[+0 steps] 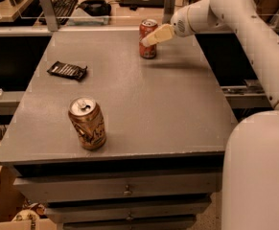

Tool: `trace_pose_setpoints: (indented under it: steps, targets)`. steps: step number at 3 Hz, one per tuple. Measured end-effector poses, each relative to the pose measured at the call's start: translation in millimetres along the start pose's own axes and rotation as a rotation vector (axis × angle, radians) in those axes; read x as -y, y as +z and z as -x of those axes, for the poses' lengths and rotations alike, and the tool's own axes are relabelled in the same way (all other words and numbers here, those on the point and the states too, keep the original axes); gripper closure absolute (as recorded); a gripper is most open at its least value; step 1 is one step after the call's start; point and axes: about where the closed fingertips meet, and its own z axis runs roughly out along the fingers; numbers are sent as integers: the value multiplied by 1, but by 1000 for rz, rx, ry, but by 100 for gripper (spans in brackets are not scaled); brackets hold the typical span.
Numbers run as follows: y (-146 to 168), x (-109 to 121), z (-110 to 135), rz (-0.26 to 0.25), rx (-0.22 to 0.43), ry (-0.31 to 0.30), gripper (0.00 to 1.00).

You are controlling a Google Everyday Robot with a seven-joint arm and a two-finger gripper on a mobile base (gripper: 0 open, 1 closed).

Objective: Knock coke can over

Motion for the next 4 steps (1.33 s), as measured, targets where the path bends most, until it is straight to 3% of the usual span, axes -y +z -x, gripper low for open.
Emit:
trace_pose_setpoints:
  steps: [1,2,4]
  targets:
    - [22,-10,6,44,40,30,0]
    - [29,-14,7,62,65,39,10]
    - [10,-28,27,119,99,-30,56]
